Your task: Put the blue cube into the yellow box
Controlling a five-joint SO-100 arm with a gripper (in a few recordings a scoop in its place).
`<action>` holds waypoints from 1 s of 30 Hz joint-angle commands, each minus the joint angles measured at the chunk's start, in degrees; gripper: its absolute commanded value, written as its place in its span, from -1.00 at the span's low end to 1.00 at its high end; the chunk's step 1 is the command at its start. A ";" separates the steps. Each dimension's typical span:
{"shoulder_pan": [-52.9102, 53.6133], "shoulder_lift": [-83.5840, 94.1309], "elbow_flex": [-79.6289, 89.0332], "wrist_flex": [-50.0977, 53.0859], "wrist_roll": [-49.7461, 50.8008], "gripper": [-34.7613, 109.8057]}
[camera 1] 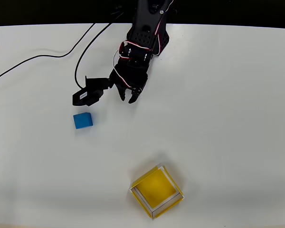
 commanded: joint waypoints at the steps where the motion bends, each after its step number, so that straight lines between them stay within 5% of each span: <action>1: 6.86 -7.82 -12.57 -11.16 2.11 -0.04; 9: 17.58 -30.15 -22.68 -23.64 -0.18 0.22; 30: 24.87 -49.92 -29.88 -35.24 -5.27 0.23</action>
